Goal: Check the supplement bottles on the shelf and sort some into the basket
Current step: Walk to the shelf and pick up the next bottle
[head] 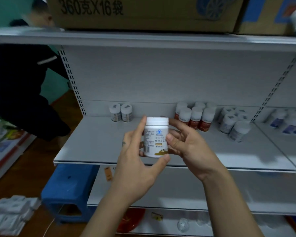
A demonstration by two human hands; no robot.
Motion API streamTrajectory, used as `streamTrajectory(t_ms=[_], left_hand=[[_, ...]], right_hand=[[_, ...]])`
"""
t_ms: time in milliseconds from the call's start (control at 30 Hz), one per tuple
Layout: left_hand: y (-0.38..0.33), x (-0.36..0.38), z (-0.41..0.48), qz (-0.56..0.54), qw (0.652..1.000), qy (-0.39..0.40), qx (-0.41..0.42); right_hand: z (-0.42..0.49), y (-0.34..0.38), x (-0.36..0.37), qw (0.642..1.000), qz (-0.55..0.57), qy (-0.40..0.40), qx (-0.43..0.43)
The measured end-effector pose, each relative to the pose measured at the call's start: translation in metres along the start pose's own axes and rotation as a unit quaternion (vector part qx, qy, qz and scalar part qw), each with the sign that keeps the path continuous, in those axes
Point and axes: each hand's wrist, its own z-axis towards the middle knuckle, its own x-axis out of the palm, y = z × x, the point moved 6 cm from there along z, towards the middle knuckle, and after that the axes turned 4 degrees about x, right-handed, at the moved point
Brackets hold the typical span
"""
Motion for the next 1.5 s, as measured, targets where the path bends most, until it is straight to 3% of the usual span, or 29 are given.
streamTrajectory(t_ms=[533, 867, 1067, 1500], left_hand=[[0.005, 0.001, 0.001, 0.043, 0.998, -0.027, -0.028], [0.005, -0.015, -0.005, 0.054, 0.997, -0.045, -0.040], [0.009, -0.014, -0.008, 0.082, 0.995, -0.046, -0.032], [0.013, 0.001, -0.001, 0.073, 0.995, -0.057, -0.040]], right_hand=[[-0.001, -0.007, -0.011, 0.997, 0.004, -0.066, -0.026], [0.008, -0.016, 0.014, 0.996, 0.069, 0.047, 0.022], [0.008, -0.020, 0.020, 0.995, 0.071, 0.066, 0.018], [0.006, -0.019, 0.003, 1.000, 0.003, -0.007, 0.021]])
